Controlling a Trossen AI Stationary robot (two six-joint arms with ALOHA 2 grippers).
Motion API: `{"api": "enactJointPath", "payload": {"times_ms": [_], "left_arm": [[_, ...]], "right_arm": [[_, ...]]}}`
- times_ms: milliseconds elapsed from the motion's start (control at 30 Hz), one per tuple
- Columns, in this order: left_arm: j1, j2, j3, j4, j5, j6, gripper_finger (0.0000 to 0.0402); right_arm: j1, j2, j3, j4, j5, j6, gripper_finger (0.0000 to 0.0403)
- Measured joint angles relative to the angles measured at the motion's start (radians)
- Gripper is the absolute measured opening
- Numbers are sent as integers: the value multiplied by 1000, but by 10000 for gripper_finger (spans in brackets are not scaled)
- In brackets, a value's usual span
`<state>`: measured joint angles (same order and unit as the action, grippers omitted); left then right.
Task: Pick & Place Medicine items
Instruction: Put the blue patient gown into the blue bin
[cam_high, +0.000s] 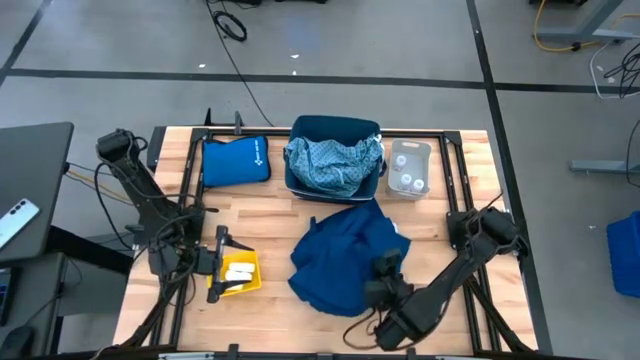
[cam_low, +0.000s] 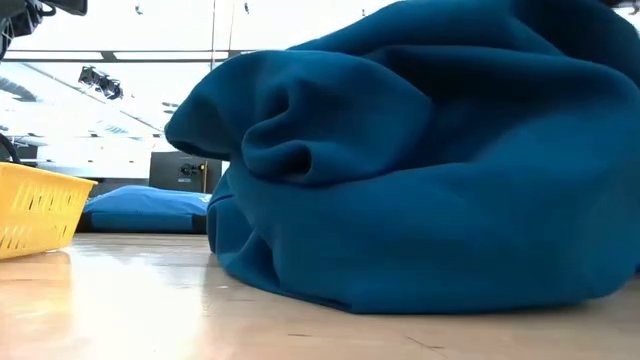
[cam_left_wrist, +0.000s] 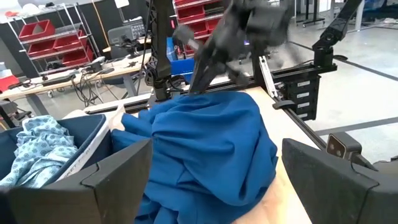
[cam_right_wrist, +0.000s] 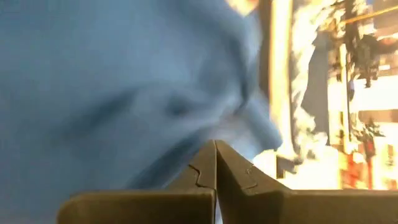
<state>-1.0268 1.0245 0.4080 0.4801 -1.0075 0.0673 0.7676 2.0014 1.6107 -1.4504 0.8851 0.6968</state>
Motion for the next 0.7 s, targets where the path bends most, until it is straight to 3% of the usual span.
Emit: {"api": "enactJointPath", "payload": {"times_ms": [167, 333, 533, 700], "left_arm": [[1, 0, 0, 0, 0, 1, 362], [1, 0, 0, 0, -1, 2, 362], [1, 0, 0, -1, -7, 11, 362], [1, 0, 0, -4, -21, 13, 362]], "right_arm": [[-24, 0, 177, 105, 103, -36, 0], [-108, -1, 239, 371, 96, -156, 0], [-271, 0, 111, 817, -117, -388, 0], [-409, 1, -52, 986, -329, -379, 0]]}}
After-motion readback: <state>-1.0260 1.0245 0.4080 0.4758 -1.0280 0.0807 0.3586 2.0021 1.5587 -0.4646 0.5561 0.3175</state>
